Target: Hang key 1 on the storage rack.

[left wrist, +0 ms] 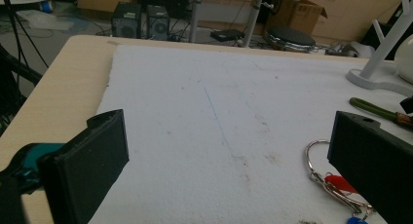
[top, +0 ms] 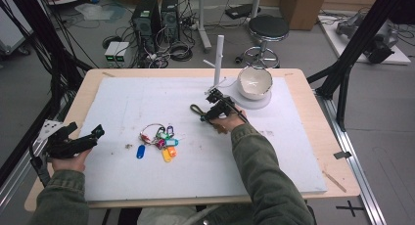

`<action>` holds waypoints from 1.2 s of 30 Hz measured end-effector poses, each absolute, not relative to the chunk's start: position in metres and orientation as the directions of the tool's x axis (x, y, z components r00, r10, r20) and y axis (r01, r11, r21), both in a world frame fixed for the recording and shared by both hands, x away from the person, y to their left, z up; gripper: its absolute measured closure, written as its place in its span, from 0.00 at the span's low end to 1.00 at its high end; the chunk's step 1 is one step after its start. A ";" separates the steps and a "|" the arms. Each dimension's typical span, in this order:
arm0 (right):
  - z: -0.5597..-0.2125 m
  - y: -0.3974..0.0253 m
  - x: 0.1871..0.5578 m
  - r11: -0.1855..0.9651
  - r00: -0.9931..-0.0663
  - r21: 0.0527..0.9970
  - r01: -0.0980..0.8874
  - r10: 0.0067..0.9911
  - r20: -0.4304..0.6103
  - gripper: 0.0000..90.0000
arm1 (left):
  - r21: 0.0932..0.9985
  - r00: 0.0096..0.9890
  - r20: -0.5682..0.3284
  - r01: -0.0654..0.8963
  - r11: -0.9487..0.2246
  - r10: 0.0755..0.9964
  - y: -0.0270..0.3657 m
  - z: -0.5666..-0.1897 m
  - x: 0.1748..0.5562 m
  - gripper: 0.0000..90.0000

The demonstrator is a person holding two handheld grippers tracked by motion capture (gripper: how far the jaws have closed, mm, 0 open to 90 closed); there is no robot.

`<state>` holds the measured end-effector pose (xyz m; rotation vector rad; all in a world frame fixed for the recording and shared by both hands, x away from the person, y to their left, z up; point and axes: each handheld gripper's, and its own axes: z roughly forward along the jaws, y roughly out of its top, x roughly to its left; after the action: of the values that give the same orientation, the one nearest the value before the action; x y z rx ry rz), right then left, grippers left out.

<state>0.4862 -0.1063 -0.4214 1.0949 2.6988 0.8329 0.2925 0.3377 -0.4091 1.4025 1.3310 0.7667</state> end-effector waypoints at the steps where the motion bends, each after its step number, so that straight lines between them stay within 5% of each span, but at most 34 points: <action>1: -0.422 -0.106 0.487 0.589 -0.734 0.532 0.608 0.672 0.094 0.43 | 0.940 0.188 -0.189 0.320 0.122 0.964 0.338 -0.409 0.292 0.02; 8: -0.423 -0.105 0.486 0.579 -0.717 0.522 0.627 0.691 0.094 0.52 | 0.942 0.190 -0.188 0.313 0.122 0.964 0.338 -0.409 0.292 0.02; 14: -0.422 -0.103 0.484 0.588 -0.717 0.514 0.625 0.693 0.080 0.77 | 0.942 0.191 -0.189 0.312 0.123 0.963 0.338 -0.409 0.292 0.02; 36: -0.393 -0.119 0.470 0.574 -0.713 0.549 0.607 0.699 0.057 0.79 | 0.940 0.189 -0.191 0.318 0.124 0.963 0.338 -0.409 0.293 0.02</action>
<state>0.4705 -0.1186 -0.3930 1.1033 2.6369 0.8244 0.2926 0.3379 -0.4091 1.3989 1.3302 0.7667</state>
